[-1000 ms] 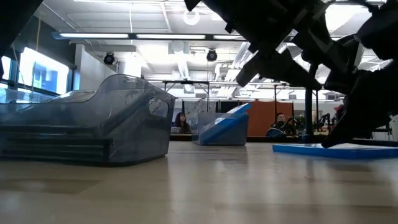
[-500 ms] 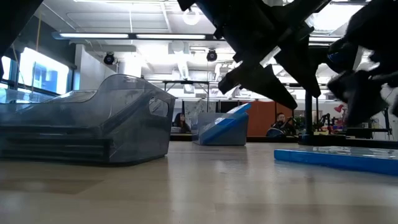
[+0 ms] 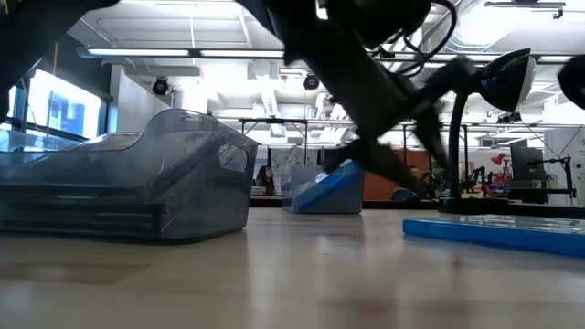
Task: Pick & place jewel cases by type
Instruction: Put the blue CD case into the top black bin
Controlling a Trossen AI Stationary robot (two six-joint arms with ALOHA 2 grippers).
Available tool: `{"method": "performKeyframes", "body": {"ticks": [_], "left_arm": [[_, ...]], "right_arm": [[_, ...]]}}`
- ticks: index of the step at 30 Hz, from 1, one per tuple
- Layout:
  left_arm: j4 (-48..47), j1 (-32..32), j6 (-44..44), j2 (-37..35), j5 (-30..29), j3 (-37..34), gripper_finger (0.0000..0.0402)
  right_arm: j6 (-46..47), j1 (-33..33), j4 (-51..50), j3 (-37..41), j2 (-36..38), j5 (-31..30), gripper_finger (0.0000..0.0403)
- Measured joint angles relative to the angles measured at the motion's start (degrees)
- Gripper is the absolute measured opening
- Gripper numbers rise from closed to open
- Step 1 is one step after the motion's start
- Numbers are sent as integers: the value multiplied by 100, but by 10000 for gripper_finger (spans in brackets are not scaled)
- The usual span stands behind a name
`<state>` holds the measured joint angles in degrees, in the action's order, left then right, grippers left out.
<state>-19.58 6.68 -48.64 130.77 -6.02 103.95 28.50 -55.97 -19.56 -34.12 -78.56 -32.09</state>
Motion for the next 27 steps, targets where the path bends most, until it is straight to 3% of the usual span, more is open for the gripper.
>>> {"method": "performKeyframes", "body": {"ticks": [6,11,16,27], "left_arm": [[741,-71,-136,323,616,40,170],[600,-62,-286,412,1040,17,170],[688,-32,-423,460,1521,15,170],[908,43,-436,462,1616,4,170]], "right_arm": [[-16,-237,191,55,-958,-204,247],[6,-198,258,14,-1433,-611,247],[136,-119,240,26,-1379,-872,247],[-517,-72,-6,28,-1299,-911,247]]}}
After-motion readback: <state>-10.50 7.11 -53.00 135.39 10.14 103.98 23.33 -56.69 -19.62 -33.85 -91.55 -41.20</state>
